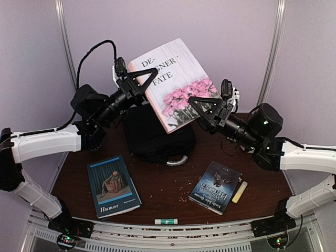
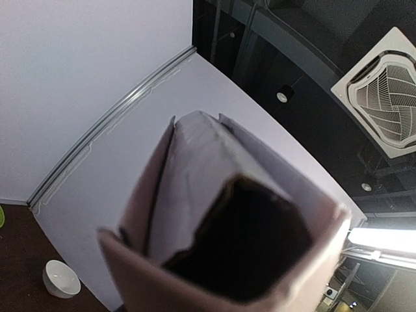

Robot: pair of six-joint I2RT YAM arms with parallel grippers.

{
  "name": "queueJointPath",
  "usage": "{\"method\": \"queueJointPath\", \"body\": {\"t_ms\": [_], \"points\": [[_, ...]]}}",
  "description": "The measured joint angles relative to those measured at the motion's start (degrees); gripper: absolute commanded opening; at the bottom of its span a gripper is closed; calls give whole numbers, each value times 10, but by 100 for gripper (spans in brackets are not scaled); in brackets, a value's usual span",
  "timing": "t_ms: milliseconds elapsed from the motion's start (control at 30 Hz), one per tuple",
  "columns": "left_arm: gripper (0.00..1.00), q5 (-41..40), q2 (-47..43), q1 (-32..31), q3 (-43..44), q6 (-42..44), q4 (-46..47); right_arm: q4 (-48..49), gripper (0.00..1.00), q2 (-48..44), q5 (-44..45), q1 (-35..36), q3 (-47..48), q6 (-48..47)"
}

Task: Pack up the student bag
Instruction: Place the book in the student bag.

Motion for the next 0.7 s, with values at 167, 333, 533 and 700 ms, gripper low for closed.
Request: {"method": "queueJointPath", "body": {"t_ms": [167, 333, 533, 700], "points": [[95, 1, 0, 0, -3, 3, 5, -7, 34, -14, 1, 0, 0, -5], [98, -6, -5, 0, -28, 12, 6, -41, 34, -42, 11, 0, 0, -24], [98, -42, -85, 16, -117, 53, -58, -171, 33, -96, 68, -3, 25, -84], [98, -118, -209, 47, -152, 210, -280, -275, 33, -164, 124, -36, 44, -123]]}}
